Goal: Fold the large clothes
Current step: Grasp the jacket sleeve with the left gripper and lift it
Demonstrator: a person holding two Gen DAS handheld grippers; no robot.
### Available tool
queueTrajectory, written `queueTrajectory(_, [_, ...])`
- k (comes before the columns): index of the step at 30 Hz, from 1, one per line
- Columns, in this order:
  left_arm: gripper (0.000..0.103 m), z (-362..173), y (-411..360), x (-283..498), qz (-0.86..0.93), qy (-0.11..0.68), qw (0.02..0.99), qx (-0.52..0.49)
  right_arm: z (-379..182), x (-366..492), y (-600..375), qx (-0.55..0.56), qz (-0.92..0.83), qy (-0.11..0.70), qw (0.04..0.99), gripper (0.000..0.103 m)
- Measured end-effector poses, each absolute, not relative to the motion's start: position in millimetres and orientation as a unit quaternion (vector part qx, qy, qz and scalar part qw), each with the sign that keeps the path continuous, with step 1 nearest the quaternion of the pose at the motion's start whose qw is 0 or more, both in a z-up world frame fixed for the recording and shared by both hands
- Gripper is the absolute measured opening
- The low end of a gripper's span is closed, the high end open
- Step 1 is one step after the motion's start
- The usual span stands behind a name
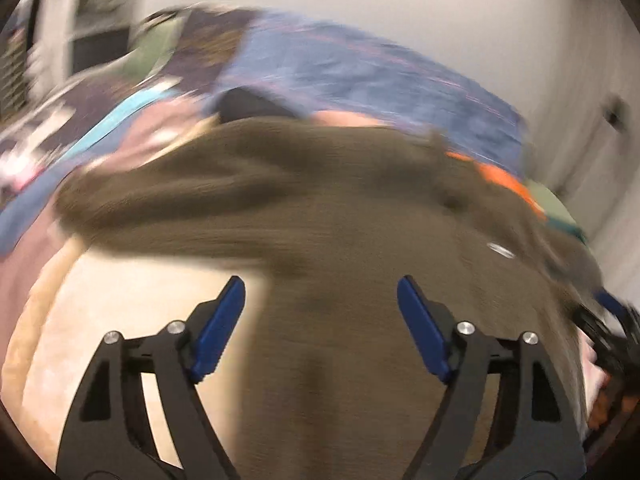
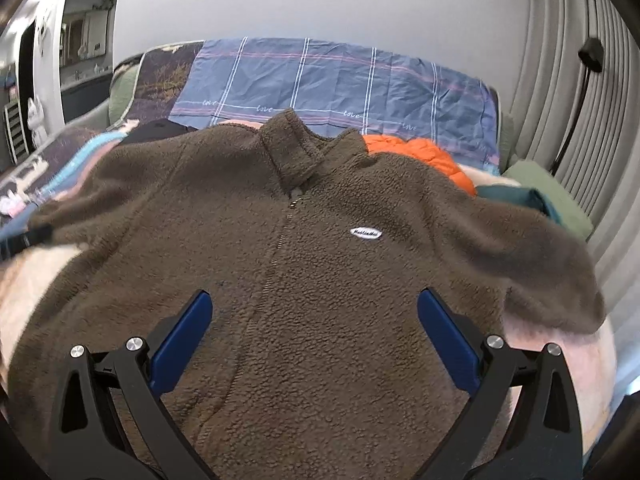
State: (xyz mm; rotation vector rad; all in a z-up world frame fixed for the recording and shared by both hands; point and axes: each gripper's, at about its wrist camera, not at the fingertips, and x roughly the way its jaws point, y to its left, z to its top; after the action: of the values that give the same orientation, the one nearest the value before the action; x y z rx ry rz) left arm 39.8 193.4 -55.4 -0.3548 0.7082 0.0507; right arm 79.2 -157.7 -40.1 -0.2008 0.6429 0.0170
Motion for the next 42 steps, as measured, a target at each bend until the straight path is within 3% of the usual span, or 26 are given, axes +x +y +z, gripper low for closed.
queueTrajectory(4, [0.079,-87,282,53,0.083,0.361,0.889,-0.268,-37,83,-149,-0.116,0.004,0.311,0.943,0.102])
queueTrajectory(7, [0.089,-107,339,61,0.121,0.353,0.868,-0.327,-33,84,-142,-0.121,0.007,0.305,0.945,0.102])
queueTrajectory(16, [0.087,-148,444,102,0.162,0.312,0.823,-0.446,-34,89,-131,-0.151,0.003,0.298,0.943,0.102])
queueTrajectory(18, [0.075,-155,445,112,0.174,0.317,0.820,-0.444,-36,91,-131,-0.152,0.000,0.300,0.942,0.102])
queueTrajectory(20, [0.051,-159,446,117,0.185,0.323,0.819,-0.437,-38,95,-132,-0.150,-0.001,0.303,0.941,0.102])
queueTrajectory(21, [0.044,-160,448,120,0.189,0.324,0.821,-0.431,-38,96,-133,-0.149,-0.002,0.304,0.941,0.102])
queueTrajectory(23, [0.012,-158,451,120,0.194,0.321,0.825,-0.423,-40,99,-135,-0.147,-0.002,0.307,0.940,0.102])
queueTrajectory(25, [0.010,-151,453,118,0.190,0.306,0.832,-0.422,-42,102,-137,-0.146,-0.002,0.309,0.940,0.102])
queueTrajectory(32, [0.009,-33,373,124,0.101,0.225,0.921,-0.303,-48,108,-149,-0.144,-0.002,0.312,0.939,0.102])
queueTrajectory(36, [0.009,41,263,131,-0.031,0.190,0.962,-0.192,-52,110,-167,-0.128,-0.013,0.321,0.938,0.102])
queueTrajectory(39, [0.010,64,166,132,-0.126,0.184,0.968,-0.112,-53,108,-185,-0.110,-0.027,0.329,0.938,0.102])
queueTrajectory(42, [0.026,54,83,130,-0.207,0.207,0.956,-0.040,-54,104,-206,-0.095,-0.046,0.333,0.937,0.102])
